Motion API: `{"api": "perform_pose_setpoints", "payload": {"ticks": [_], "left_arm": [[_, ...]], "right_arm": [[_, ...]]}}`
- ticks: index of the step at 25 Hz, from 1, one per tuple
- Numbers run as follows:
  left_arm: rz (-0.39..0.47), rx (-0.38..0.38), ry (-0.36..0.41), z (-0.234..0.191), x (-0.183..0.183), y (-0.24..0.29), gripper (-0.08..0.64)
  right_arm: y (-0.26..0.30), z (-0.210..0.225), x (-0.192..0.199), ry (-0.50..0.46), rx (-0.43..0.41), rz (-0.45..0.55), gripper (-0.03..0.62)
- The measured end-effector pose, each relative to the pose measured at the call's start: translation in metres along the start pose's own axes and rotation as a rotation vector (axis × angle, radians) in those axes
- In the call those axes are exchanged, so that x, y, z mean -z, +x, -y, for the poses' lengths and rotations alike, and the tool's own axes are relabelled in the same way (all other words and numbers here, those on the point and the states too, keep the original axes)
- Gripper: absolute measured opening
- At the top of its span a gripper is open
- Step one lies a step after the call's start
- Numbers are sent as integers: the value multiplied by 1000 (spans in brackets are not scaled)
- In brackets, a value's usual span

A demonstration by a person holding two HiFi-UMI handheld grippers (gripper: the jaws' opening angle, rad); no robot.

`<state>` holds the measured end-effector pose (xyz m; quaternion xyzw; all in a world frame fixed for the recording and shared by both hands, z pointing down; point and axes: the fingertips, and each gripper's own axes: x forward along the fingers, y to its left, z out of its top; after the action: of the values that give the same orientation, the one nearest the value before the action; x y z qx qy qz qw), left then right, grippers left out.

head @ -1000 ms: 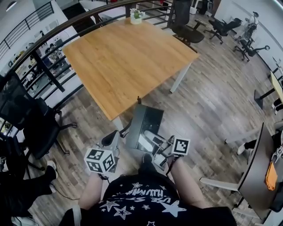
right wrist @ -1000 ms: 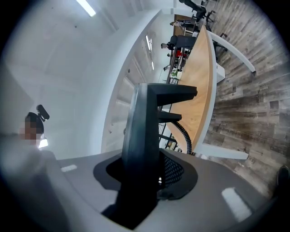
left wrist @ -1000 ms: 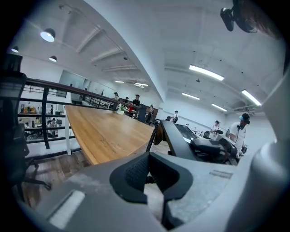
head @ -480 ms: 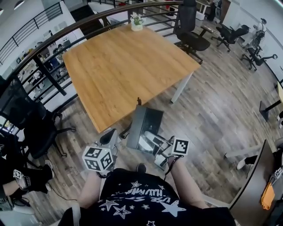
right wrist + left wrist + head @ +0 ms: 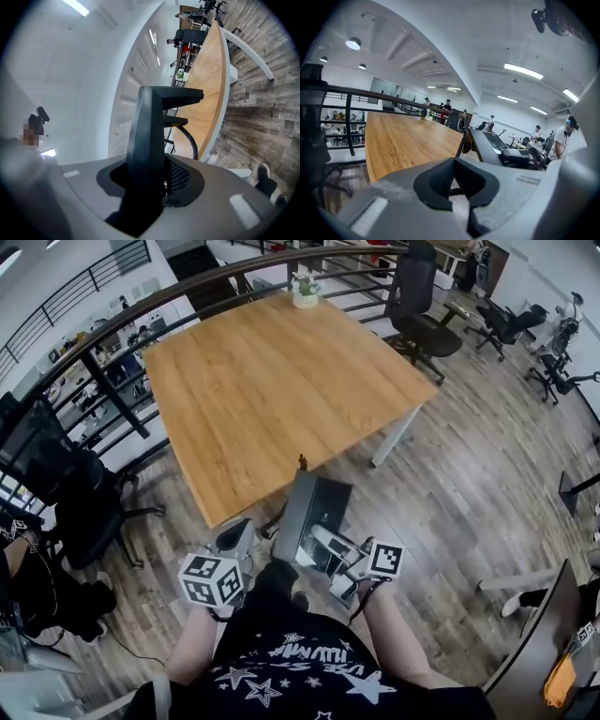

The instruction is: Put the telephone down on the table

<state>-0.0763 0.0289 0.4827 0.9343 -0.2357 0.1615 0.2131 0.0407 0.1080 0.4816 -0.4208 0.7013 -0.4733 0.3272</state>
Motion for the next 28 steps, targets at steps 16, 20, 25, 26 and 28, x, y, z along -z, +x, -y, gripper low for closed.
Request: {"api": "perform_pose_setpoints", "payload": {"ticks": [16, 20, 25, 26, 28], "left_arm": [[-21, 15, -55, -70, -55, 105, 2], [-11, -3, -70, -100, -78, 139, 2], [-13, -3, -94, -136, -99, 177, 2], [-14, -2, -98, -141, -101, 183, 2], [-15, 0, -104, -149, -105, 192, 2]], "right_arm": [[75, 51, -97, 18, 76, -31, 161], [112, 64, -129, -7, 56, -75, 161], [159, 81, -157, -13, 58, -129, 161], [165, 86, -161, -15, 68, -136, 161], [174, 94, -169, -18, 89, -153, 161]]}}
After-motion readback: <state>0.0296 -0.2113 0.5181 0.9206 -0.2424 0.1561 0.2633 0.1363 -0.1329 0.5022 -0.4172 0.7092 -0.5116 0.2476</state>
